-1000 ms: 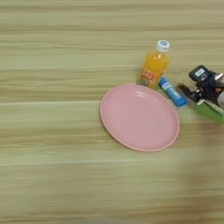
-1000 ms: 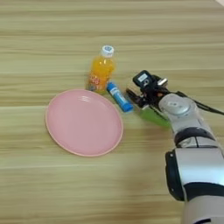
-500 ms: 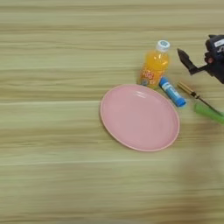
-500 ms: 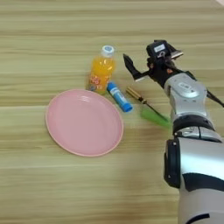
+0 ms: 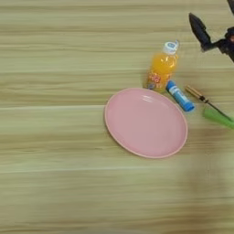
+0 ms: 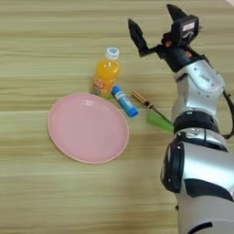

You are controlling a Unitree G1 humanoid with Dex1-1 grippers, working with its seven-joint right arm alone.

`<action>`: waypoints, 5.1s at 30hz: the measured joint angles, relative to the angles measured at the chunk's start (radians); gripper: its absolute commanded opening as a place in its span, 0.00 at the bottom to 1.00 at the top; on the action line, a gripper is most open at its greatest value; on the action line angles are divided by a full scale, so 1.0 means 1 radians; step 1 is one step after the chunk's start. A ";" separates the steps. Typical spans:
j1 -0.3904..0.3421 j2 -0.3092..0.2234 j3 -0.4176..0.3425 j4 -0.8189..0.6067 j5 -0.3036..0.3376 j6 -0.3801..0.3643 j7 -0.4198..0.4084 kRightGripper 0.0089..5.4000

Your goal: Move the objects on the table

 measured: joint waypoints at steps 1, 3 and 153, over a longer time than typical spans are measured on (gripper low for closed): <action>0.007 0.010 -0.010 -0.037 0.041 0.017 0.037 1.00; 0.015 0.021 -0.017 -0.085 0.083 0.037 0.081 1.00; 0.695 0.031 0.743 -0.982 -0.258 0.440 0.532 1.00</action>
